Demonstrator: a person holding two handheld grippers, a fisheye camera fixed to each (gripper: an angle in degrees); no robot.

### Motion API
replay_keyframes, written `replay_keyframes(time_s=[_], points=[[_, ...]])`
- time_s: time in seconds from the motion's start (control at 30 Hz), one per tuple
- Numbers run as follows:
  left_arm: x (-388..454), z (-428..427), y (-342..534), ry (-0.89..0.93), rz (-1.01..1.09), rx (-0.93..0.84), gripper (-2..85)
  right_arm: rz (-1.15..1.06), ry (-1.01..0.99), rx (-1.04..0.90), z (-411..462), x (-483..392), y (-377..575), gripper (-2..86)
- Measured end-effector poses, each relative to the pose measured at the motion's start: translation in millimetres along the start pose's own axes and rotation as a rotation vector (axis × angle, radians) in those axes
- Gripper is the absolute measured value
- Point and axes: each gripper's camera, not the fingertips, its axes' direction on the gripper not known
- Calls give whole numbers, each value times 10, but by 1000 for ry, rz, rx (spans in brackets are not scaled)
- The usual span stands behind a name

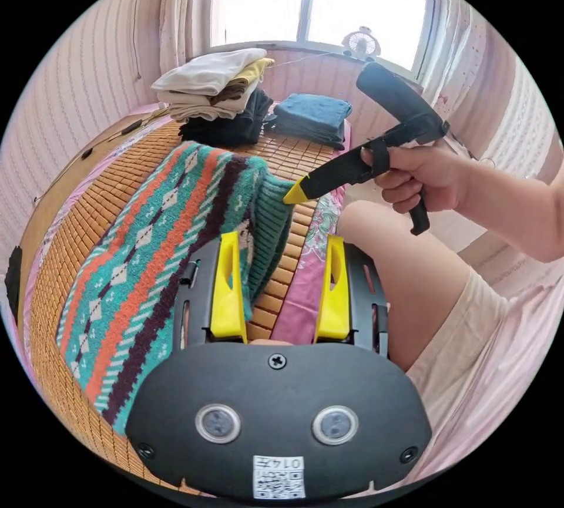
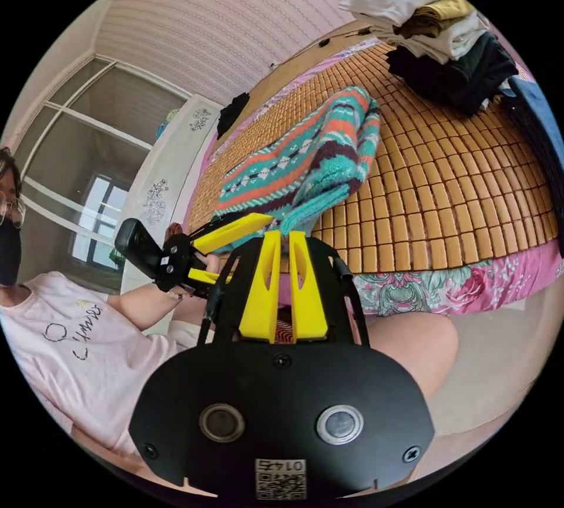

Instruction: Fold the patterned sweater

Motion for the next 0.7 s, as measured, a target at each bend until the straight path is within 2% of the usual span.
replay_keyframes(time_s=[0.13, 0.27, 0.33, 0.4, 0.47, 0.5, 0.57, 0.63, 0.7], points=[[268, -528, 276, -121, 17, -15, 184, -115, -88, -106, 102, -486, 173, 17], [601, -1149, 660, -233, 27, 10, 154, -247, -184, -302, 596, -1048, 415, 13], [746, -1292, 805, -281, 64, -18, 115, -289, -215, -359, 784, -1258, 499, 10], [895, -1372, 927, -325, 113, -116, 82, -387, -200, -452, 1006, -1540, 583, 4], [897, -1408, 957, -307, 79, -176, 63, -461, -212, -503, 1054, -1702, 609, 1], [867, -1387, 963, -280, 43, -231, 48, -476, -269, -500, 993, -1752, 590, 3], [827, -1361, 982, -239, 7, -260, 41, -476, -252, -464, 844, -1711, 531, 10], [771, -1380, 980, -213, -34, -249, 37, -410, -133, -396, 665, -1504, 437, 36], [628, -1479, 935, -166, -125, -220, 32, -259, 29, -283, 384, -1075, 302, 137]])
